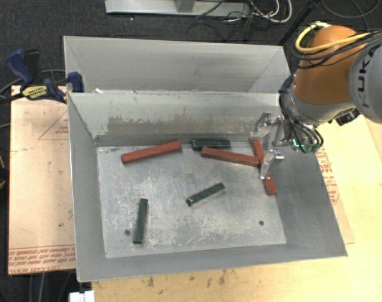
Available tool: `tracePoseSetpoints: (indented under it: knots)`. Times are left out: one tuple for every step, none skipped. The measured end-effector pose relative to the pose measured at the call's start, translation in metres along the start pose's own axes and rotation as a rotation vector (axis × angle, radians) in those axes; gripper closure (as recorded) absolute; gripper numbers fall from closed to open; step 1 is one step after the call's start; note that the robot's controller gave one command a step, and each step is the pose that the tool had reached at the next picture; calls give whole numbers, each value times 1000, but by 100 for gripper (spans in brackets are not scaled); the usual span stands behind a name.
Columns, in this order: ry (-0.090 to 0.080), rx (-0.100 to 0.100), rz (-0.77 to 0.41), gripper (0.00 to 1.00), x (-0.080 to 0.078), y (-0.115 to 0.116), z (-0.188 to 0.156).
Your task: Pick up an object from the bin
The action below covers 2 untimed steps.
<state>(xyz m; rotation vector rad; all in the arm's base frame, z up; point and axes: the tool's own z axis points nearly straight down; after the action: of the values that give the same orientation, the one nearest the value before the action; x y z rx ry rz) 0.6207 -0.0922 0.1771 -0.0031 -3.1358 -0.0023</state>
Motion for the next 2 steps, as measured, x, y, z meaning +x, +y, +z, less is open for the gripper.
tracePoseSetpoints:
  knots:
    - [-7,1,-2,0,-2,0,-5]
    - [-31,3,-75,100,-37,9,96]
